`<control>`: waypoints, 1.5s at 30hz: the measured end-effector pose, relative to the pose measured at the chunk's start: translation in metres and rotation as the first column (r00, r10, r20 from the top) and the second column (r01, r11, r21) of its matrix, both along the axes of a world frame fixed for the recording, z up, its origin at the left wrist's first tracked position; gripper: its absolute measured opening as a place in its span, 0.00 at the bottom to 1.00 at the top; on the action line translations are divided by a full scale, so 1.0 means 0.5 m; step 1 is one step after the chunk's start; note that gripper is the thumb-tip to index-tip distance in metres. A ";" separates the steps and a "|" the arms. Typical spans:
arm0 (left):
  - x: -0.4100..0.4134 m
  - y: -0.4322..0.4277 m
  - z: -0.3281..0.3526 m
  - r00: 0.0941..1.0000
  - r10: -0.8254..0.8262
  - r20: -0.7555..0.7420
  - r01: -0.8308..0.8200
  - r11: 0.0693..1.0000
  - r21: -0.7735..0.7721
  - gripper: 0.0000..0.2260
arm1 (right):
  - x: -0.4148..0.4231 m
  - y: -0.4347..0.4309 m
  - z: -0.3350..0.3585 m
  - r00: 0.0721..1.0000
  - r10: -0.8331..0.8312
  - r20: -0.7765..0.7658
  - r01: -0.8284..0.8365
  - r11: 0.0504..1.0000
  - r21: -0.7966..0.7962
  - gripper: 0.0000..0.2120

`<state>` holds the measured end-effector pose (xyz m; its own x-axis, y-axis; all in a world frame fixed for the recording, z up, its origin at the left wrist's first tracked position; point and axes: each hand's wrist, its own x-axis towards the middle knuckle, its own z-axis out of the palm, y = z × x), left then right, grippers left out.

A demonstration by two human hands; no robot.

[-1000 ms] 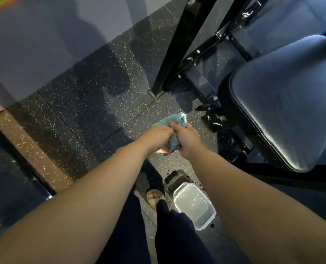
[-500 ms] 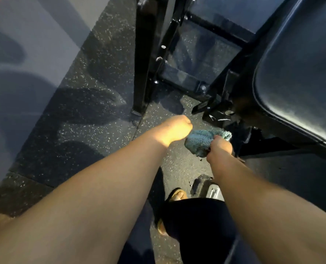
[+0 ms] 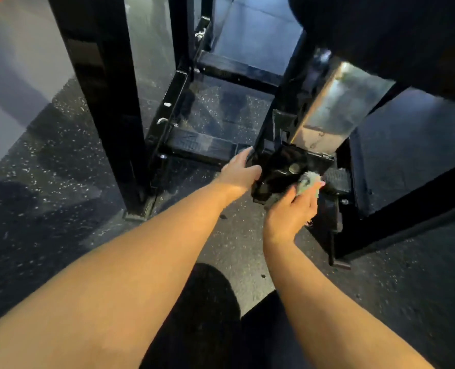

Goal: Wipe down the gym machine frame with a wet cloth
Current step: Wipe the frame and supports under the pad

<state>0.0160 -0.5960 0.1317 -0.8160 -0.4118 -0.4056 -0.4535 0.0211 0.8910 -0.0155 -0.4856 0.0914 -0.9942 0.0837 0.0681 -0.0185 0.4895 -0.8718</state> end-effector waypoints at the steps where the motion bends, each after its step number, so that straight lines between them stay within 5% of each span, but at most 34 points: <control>1: -0.003 0.002 -0.016 0.999 0.001 -0.038 0.001 0.999 0.054 0.36 | 0.013 -0.004 -0.019 0.996 0.059 -0.064 -0.053 0.995 0.083 0.25; 5: -0.008 -0.002 -0.034 0.993 0.020 -0.120 -0.011 0.997 0.074 0.43 | 0.000 0.032 -0.075 0.862 0.293 -0.414 -0.156 0.930 0.334 0.26; 9: -0.021 -0.003 -0.031 0.992 0.033 -0.120 -0.034 0.999 -0.002 0.50 | -0.022 0.050 -0.059 0.905 0.192 -0.379 -0.082 0.955 0.286 0.10; 13: -0.022 0.006 -0.046 0.987 0.082 -0.141 -0.091 0.994 -0.057 0.39 | 0.009 0.077 -0.080 0.812 0.493 -0.312 -0.357 0.843 0.403 0.04; 14: -0.023 0.008 -0.052 0.984 0.091 -0.154 -0.100 0.994 -0.050 0.37 | 0.007 0.085 -0.078 0.786 0.538 -0.303 -0.418 0.825 0.380 0.11; 18: -0.031 0.015 -0.086 0.960 0.174 -0.220 -0.170 0.985 0.041 0.23 | -0.058 0.091 -0.040 0.852 0.241 -0.465 -0.170 0.967 0.190 0.17; 25: -0.050 0.015 -0.102 0.943 0.228 -0.242 -0.223 0.974 0.045 0.24 | -0.064 0.107 -0.097 0.775 0.542 -0.324 -0.368 0.804 0.467 0.14; 30: -0.053 0.031 -0.094 0.935 0.260 -0.241 -0.265 0.964 0.011 0.23 | -0.102 0.096 -0.029 0.610 0.473 -0.636 -0.185 0.865 0.467 0.12; 32: -0.056 0.031 -0.099 0.928 0.287 -0.237 -0.290 0.957 0.025 0.21 | -0.106 0.097 -0.055 0.572 0.498 -0.652 -0.182 0.852 0.491 0.11; 36: -0.053 0.031 -0.110 0.920 0.289 -0.264 -0.291 0.956 0.033 0.22 | -0.081 0.110 -0.099 0.620 0.590 -0.517 -0.279 0.782 0.558 0.17; 40: -0.055 0.040 -0.107 0.913 0.310 -0.267 -0.321 0.947 0.004 0.20 | -0.105 0.087 -0.034 0.597 0.492 -0.634 -0.256 0.866 0.430 0.20; 45: -0.048 0.046 -0.108 0.915 0.287 -0.285 -0.302 0.953 -0.009 0.20 | -0.077 0.114 -0.100 0.619 0.525 -0.584 -0.221 0.830 0.512 0.19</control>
